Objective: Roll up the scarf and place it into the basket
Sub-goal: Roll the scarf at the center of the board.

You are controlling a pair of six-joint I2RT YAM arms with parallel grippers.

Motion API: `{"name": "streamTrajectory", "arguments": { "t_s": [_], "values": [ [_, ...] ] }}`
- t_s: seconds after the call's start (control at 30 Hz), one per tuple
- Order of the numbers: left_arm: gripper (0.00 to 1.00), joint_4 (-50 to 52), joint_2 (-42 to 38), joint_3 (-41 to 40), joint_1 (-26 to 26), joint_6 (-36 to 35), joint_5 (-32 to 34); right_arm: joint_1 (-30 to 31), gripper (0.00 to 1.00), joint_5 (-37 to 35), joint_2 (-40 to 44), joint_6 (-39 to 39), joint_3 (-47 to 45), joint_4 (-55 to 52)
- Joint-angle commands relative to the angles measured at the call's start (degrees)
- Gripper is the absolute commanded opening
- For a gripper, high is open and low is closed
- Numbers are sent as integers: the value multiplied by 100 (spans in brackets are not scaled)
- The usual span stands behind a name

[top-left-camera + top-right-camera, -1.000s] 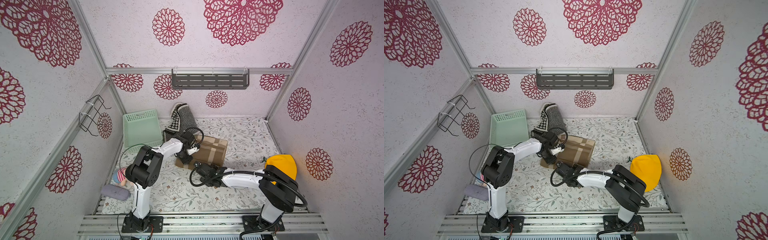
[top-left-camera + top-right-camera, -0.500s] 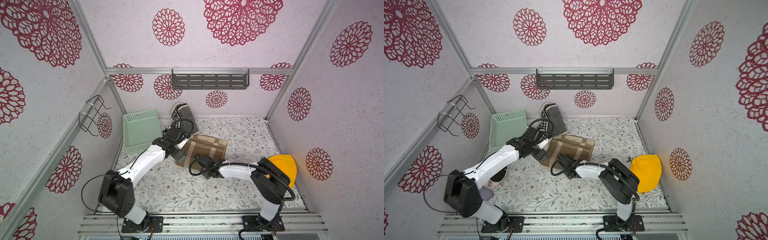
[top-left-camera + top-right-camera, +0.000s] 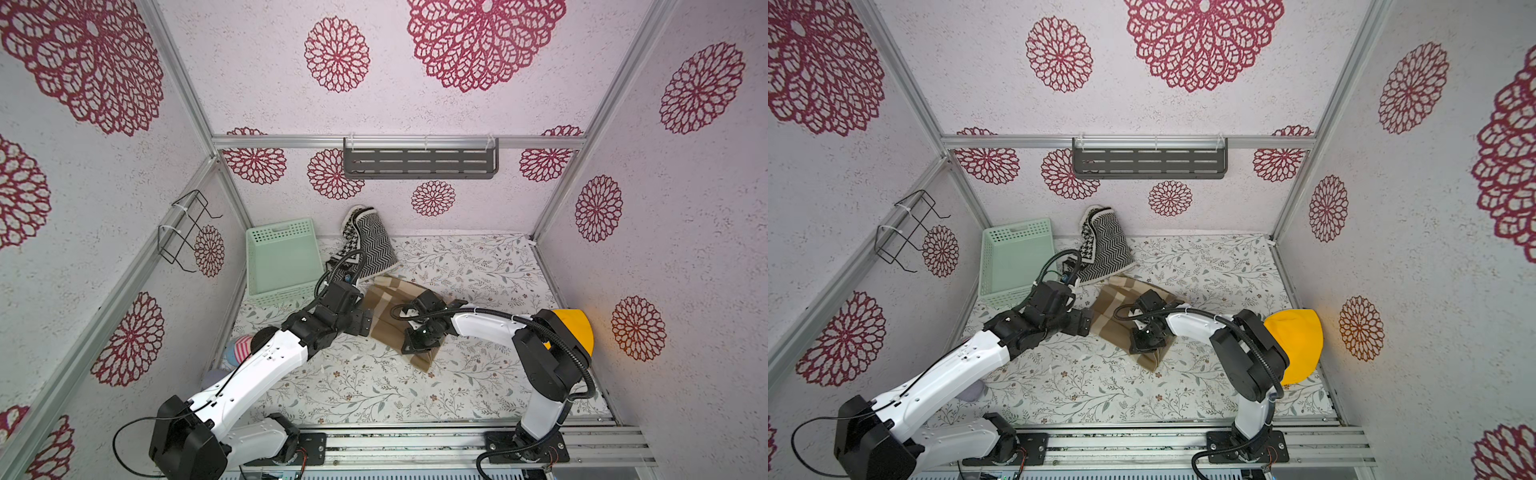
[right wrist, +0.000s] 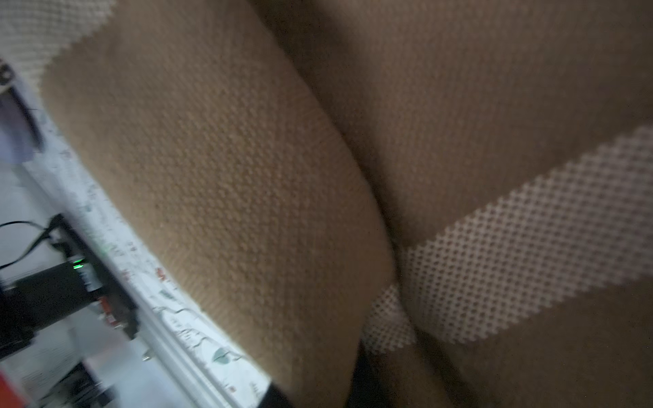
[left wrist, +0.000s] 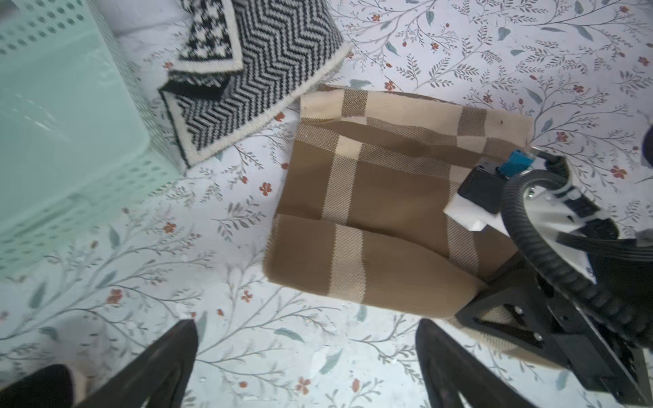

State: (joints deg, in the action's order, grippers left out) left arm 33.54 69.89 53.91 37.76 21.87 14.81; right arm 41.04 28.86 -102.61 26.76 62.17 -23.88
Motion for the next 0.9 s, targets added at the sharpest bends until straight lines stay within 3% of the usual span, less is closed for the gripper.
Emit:
{"name": "streamTrajectory", "arguments": {
  "t_s": [0.0,0.2,0.33,0.43,0.6,0.87],
  "values": [
    [97,-322,95,-284,307,919,180,-175,17,1123,99,507,-22,-222],
    [89,-710,643,-486,355,1554,741,-461,23,1498,-92,552,7,-79],
    [93,-818,939,-253,350,2048,1062,-641,26,1894,-118,860,-234,393],
    [91,-1296,1149,-170,309,2159,861,-751,28,1930,-180,936,-323,481],
    [62,-1516,1795,251,302,2137,498,-951,32,1924,-159,956,-368,564],
    [38,-1696,2358,525,261,2034,249,-1268,35,1921,-280,896,-372,612]
  ]
}}
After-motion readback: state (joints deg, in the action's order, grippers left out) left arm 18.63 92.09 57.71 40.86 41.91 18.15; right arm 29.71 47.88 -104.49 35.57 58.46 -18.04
